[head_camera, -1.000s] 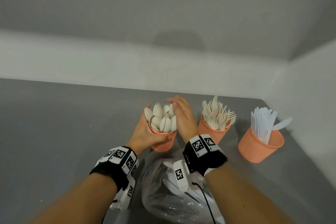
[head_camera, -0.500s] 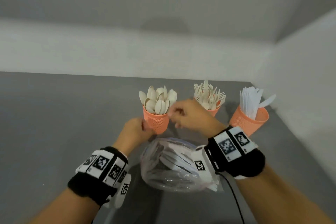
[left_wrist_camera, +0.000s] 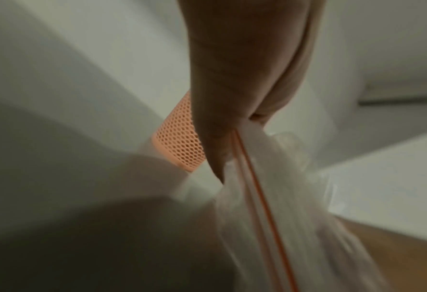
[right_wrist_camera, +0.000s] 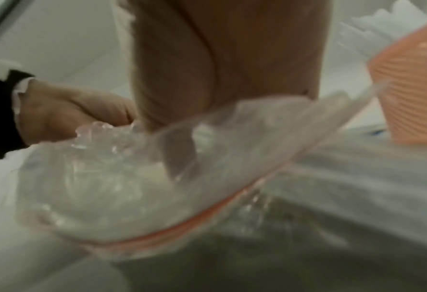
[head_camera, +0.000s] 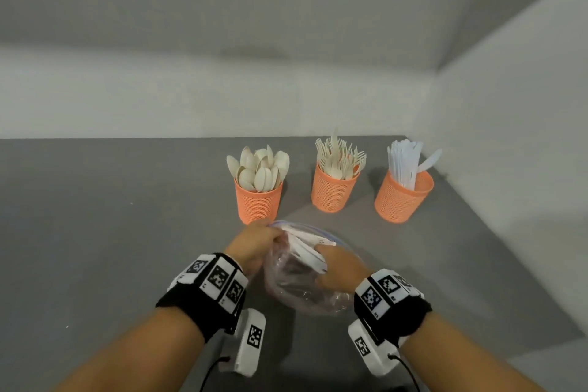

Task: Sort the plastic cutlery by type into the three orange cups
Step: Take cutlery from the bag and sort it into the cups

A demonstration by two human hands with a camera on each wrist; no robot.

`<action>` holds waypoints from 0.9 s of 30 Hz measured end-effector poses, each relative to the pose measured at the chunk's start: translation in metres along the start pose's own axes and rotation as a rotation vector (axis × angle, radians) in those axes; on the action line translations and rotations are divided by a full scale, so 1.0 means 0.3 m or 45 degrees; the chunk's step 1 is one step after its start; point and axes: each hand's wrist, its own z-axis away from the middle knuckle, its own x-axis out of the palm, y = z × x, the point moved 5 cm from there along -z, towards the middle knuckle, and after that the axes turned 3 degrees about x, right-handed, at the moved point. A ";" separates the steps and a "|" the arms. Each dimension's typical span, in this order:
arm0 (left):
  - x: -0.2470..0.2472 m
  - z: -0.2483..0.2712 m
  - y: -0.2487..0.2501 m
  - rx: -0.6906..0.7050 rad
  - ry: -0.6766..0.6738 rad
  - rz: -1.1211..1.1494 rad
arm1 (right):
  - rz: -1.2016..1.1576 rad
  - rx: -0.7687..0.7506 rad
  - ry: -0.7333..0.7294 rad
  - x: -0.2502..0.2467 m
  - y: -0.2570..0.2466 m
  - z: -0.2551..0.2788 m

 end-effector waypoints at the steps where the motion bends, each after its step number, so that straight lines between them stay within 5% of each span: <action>1: -0.004 0.002 0.003 -0.041 0.022 0.116 | -0.117 -0.023 -0.005 -0.003 0.006 0.003; 8: -0.065 -0.007 0.006 0.053 0.047 0.267 | -0.974 -0.087 0.070 -0.075 0.039 0.042; 11: -0.076 0.016 0.042 0.422 0.108 -0.069 | -1.353 0.011 0.210 -0.111 0.090 0.046; 15: -0.041 0.069 0.076 0.813 -0.130 -0.857 | -1.700 0.096 0.337 -0.148 0.150 0.031; 19: -0.008 0.046 0.021 0.565 -0.324 -1.577 | -1.347 0.177 0.406 -0.171 0.175 0.030; 23: 0.012 0.016 -0.043 0.315 -0.382 -1.739 | -1.162 0.152 0.575 -0.247 0.190 0.025; 27: 0.019 0.024 -0.066 0.346 -0.279 -2.000 | -1.168 0.115 0.939 -0.408 0.231 0.051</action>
